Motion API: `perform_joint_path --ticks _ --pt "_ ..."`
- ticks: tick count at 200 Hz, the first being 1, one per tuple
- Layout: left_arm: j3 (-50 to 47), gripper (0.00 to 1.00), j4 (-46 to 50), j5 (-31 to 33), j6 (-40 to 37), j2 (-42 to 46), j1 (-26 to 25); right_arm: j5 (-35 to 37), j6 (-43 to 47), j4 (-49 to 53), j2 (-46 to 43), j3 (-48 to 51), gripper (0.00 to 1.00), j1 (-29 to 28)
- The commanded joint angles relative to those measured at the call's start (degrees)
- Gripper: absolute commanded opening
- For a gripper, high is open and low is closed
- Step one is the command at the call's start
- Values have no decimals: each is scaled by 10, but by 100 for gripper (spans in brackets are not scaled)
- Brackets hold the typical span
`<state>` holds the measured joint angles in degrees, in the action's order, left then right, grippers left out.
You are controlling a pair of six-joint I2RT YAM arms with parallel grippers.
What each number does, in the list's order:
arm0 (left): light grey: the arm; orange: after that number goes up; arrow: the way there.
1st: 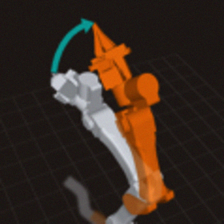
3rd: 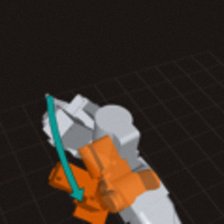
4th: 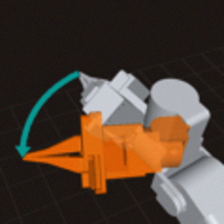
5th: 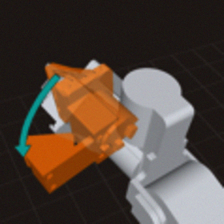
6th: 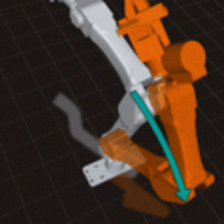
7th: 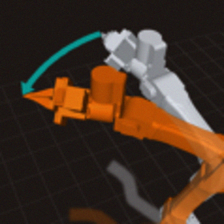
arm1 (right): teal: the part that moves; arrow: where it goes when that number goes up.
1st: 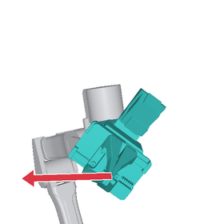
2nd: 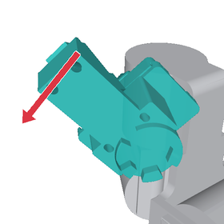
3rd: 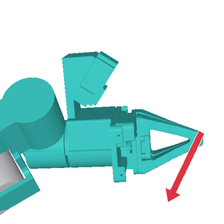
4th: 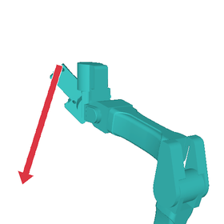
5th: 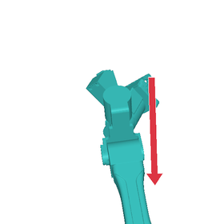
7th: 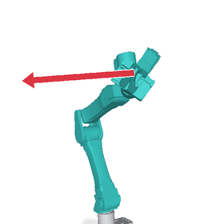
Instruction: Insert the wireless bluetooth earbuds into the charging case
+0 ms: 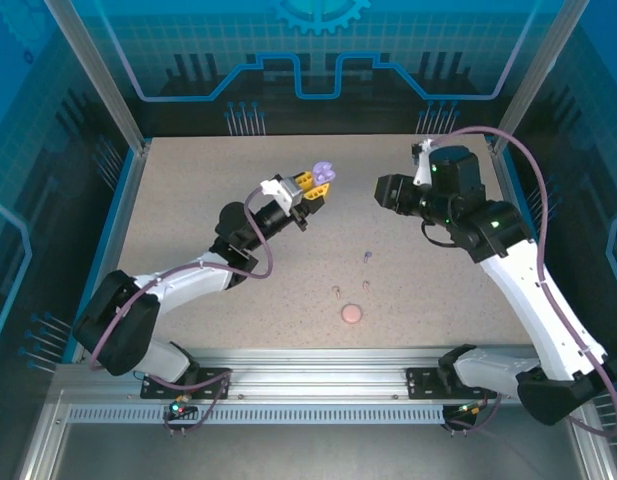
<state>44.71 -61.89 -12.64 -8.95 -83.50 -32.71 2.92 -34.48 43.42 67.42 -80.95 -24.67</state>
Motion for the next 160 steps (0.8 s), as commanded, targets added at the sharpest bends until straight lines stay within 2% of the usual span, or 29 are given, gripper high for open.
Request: perform_joint_path --ticks 1,26,69,160 --pt "-13 0 -18 12 -2 33 8 29 -51 14 54 67 55 22" --pt "-20 0 -17 11 0 43 7 54 -98 15 143 81 61 23" --pt "-32 0 -18 13 0 56 7 74 -155 5 290 72 62 17" --pt "-39 0 -29 13 5 59 8 83 -182 42 449 -23 56 -12"
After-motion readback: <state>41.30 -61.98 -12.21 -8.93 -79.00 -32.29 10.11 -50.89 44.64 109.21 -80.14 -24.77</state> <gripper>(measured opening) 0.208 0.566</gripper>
